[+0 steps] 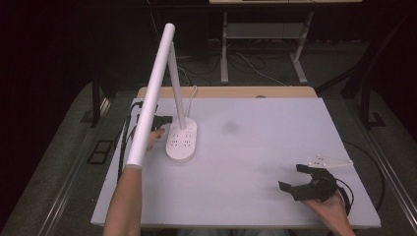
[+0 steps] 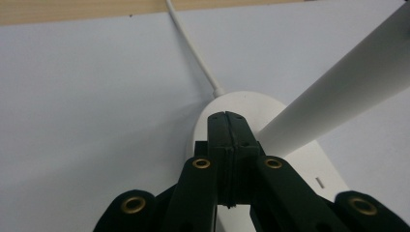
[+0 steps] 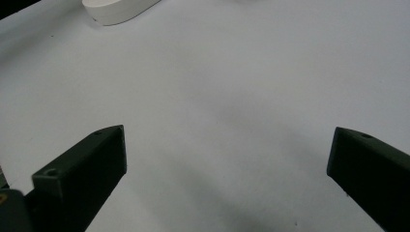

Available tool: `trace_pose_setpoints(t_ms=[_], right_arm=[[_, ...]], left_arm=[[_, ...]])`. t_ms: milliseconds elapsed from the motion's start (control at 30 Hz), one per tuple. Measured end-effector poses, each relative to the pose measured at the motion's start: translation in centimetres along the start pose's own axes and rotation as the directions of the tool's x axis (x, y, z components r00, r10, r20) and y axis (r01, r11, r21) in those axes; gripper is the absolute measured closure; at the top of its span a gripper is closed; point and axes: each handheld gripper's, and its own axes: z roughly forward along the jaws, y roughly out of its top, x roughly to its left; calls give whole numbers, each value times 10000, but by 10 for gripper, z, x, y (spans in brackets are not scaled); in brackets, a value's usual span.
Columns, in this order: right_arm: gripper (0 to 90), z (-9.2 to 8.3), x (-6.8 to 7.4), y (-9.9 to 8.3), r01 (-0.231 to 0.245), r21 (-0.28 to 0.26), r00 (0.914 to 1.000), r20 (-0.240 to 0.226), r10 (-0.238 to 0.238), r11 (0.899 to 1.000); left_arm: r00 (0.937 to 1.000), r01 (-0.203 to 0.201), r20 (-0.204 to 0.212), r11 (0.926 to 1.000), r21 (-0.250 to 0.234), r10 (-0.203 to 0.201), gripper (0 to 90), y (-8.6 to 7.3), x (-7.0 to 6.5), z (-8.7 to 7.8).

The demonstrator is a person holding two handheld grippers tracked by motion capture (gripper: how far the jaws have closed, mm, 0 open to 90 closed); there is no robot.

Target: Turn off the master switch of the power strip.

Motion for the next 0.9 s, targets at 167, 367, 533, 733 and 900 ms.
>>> trace_pose_setpoints(t_ms=[167, 367, 533, 733, 900], right_arm=[[0, 0, -1, 0, -22, -16, 10000, 12, 22, 10000], [0, 0, 0, 0, -9, -38, 10000, 10, 9, 10000], [0, -1, 0, 1, -9, -38, 10000, 0, 9, 10000], [0, -1, 0, 1, -3, -42, 10000, -6, 3, 10000], [0, -1, 0, 1, -51, -50, 10000, -37, 51, 10000]], left_arm=[[9998, -176, -40, 9998, -81, 175, 899, 2, -1, -11], [9996, -246, -110, 9991, -359, 243, 899, 4, -2, -25], [9995, -82, -299, 9986, -517, 67, 898, 5, -4, -37], [9995, -156, -285, 9970, -762, 134, 895, 5, -5, -51], [9993, -360, -63, 9945, -980, 356, 828, 1, -11, -62]])
